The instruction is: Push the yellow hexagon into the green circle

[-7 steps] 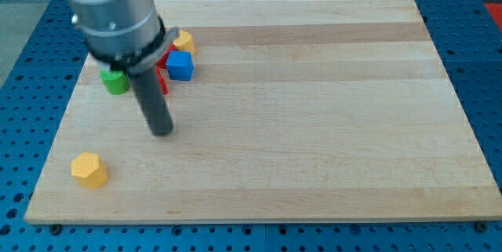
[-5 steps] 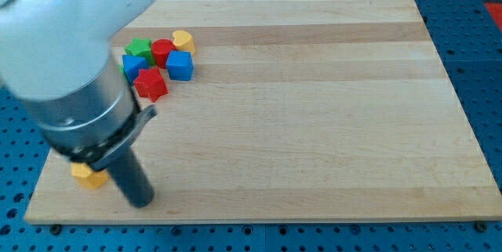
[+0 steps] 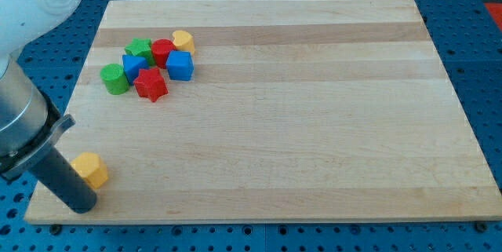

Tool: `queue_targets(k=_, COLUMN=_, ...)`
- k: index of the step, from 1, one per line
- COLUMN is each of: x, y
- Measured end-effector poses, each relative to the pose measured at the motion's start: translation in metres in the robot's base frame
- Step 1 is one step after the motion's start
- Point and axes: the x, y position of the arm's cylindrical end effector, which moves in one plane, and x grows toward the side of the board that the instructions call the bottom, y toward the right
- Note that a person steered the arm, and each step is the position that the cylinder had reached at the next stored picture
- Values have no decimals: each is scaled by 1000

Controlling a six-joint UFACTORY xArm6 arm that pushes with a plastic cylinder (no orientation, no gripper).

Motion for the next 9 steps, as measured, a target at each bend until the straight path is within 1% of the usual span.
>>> queue_targets(k=3, x=-46, y=2)
queue_targets(k=5, x=-52, y=-8)
queue_targets(k=6, x=-63, y=-8)
queue_targets(k=9, x=-113, y=-7)
